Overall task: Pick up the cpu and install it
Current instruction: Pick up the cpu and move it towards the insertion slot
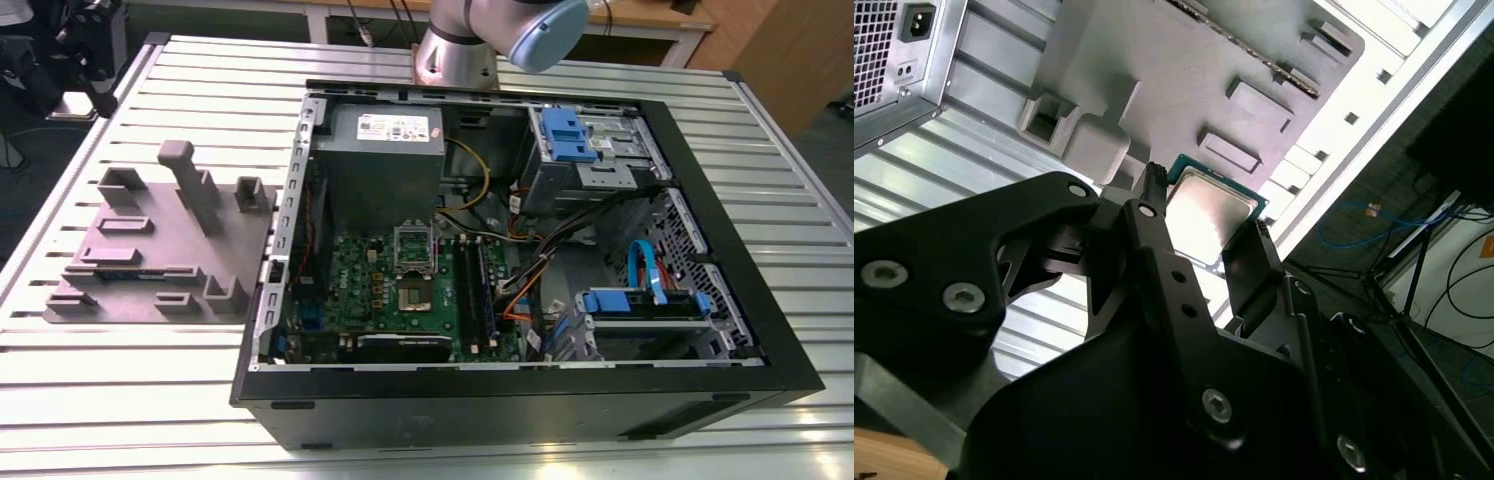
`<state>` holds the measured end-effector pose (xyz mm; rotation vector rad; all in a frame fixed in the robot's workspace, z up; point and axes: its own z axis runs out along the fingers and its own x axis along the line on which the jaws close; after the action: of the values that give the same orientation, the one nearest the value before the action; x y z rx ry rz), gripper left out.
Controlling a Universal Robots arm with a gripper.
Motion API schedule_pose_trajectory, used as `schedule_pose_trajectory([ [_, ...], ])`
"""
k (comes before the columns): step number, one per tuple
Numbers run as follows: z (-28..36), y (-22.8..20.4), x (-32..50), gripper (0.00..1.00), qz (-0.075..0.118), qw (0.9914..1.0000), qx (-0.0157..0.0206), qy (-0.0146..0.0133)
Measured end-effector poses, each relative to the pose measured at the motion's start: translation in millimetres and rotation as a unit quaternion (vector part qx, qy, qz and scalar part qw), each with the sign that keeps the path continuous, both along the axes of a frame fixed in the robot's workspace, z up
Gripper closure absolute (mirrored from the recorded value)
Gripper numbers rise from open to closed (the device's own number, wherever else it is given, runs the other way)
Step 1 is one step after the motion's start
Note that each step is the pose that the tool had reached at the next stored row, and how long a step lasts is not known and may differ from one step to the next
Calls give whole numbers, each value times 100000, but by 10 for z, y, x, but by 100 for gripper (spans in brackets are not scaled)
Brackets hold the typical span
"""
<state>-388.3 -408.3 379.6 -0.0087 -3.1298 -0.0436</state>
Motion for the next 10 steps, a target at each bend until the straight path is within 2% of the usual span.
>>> schedule_pose_trajectory([
  [10,0,0,32,53,-1,100000,0,0],
])
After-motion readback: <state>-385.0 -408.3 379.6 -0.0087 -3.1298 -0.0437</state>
